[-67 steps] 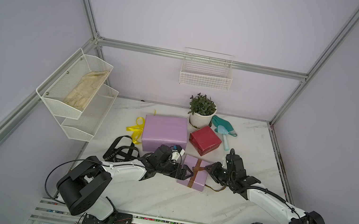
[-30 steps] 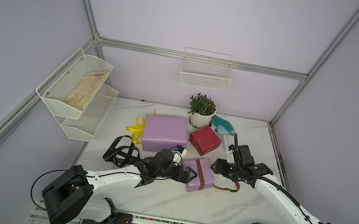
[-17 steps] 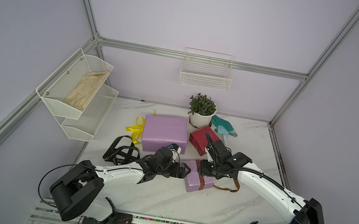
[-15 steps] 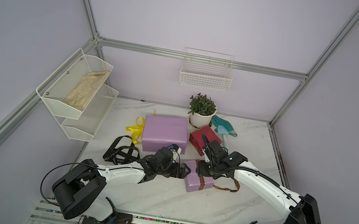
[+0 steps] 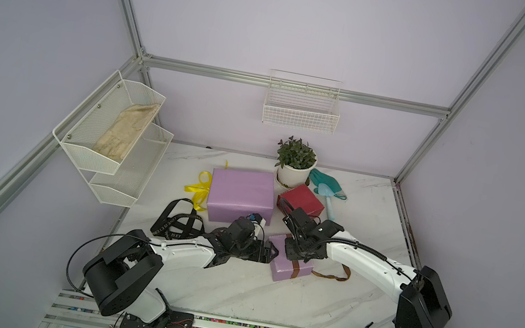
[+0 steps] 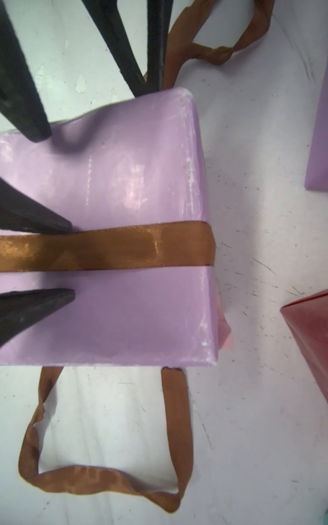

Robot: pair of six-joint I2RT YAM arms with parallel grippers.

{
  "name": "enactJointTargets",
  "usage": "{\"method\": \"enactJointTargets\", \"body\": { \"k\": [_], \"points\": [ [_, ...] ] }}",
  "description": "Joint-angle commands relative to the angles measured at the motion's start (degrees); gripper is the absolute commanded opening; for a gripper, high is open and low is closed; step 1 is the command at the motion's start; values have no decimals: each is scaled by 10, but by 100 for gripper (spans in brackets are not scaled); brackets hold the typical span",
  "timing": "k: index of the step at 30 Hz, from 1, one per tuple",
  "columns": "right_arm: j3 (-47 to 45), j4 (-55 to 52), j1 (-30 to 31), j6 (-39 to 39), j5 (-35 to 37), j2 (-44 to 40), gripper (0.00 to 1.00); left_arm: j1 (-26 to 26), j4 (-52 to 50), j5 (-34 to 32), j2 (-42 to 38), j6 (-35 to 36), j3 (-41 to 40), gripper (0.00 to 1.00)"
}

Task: Untie the ribbon bows on the gift boxes
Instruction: Pull the ribbon from the gift box.

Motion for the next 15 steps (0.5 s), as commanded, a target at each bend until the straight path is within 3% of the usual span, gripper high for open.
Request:
{"method": "enactJointTargets", "body": {
  "k": [1, 6, 12, 15],
  "points": [
    [-4, 16, 6, 3, -2, 12, 30, 4, 21, 8, 5, 6, 9, 87],
    [-20, 52, 8, 16, -47, 3, 31, 4, 20, 6, 4, 4, 7, 87],
    [-26, 45, 11, 24, -38, 22, 33, 4, 20, 10, 7, 5, 11, 87],
    [-23, 23, 13, 36, -6, 38, 25, 4, 20, 11, 3, 4, 11, 87]
  ]
}}
